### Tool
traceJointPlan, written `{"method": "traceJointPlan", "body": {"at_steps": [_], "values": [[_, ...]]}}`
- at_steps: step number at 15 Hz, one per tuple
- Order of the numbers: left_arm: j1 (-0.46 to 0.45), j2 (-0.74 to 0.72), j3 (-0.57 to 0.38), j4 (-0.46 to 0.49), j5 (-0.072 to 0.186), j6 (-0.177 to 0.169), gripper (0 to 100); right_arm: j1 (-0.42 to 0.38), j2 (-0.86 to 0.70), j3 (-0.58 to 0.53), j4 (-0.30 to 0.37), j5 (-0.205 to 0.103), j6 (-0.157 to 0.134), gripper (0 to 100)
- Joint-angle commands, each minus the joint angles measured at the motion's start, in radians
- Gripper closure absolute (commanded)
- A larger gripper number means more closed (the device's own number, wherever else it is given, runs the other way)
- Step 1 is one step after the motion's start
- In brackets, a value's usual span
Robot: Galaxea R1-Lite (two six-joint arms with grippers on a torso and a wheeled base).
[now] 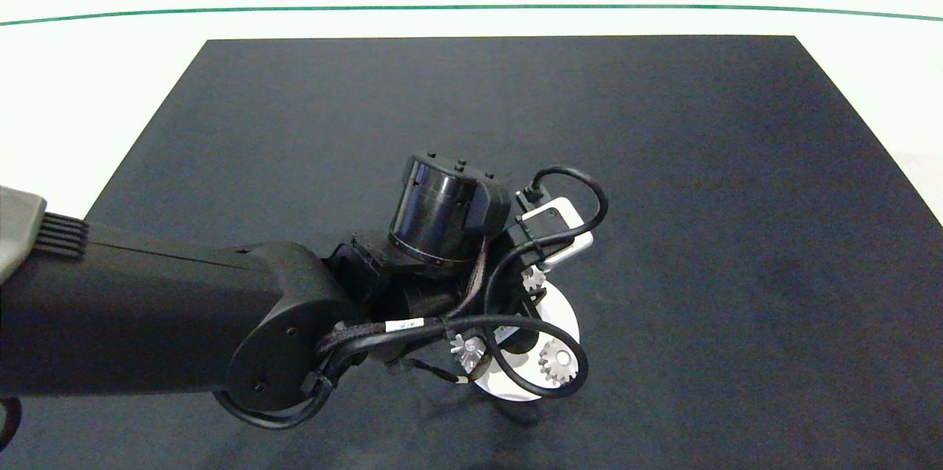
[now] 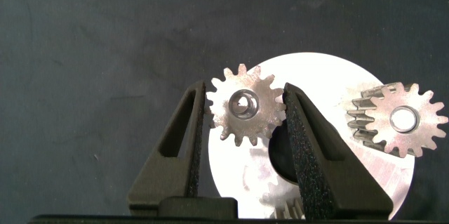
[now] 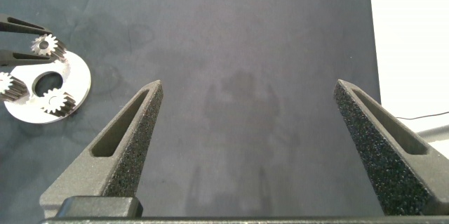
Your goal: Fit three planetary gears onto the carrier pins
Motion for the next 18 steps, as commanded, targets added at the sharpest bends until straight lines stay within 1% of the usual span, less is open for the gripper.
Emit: {"method": "traceJointPlan", "body": {"at_steps": [1, 10, 11, 12, 18], "values": [[0.0, 0.014, 0.0, -0.011, 0.002, 0.003, 100, 0.001, 0.0, 0.0, 0.002, -0.003, 0.0, 0], [0.002, 0.02, 0.009, -0.015, 0.002, 0.003, 100, 0.001, -0.002, 0.0, 0.002, -0.003, 0.0, 0], [0.002, 0.02, 0.009, -0.015, 0.002, 0.003, 0, 0.001, -0.002, 0.0, 0.002, -0.003, 0.0, 0], [-0.001, 0.023, 0.014, -0.022, 0.002, -0.003, 0, 0.001, -0.002, 0.0, 0.002, -0.003, 0.0, 0], [0.002, 0.02, 0.012, -0.028, 0.002, -0.003, 0, -0.001, 0.0, 0.0, 0.002, -0.003, 0.0, 0]]}}
